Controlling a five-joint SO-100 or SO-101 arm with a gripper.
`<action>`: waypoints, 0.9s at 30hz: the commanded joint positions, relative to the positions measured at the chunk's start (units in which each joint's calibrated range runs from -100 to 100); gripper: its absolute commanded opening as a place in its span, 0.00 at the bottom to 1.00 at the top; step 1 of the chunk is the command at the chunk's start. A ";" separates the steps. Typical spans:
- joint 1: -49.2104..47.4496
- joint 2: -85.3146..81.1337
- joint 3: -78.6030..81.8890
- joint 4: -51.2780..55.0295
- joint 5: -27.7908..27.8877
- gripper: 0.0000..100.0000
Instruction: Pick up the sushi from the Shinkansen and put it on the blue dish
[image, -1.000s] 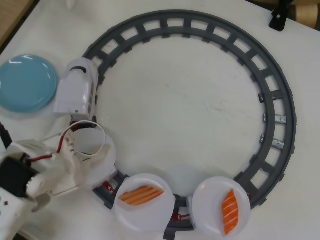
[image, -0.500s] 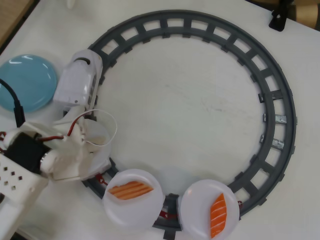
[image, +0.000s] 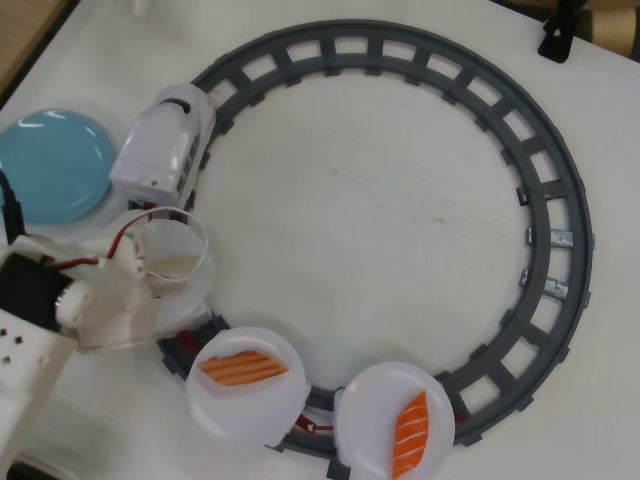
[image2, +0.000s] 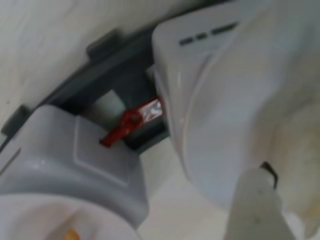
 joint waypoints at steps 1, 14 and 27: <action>-3.61 0.13 -1.31 -0.25 -0.84 0.27; -4.05 7.76 -3.47 -5.18 -1.63 0.29; -4.05 18.96 -17.81 -5.18 -1.63 0.28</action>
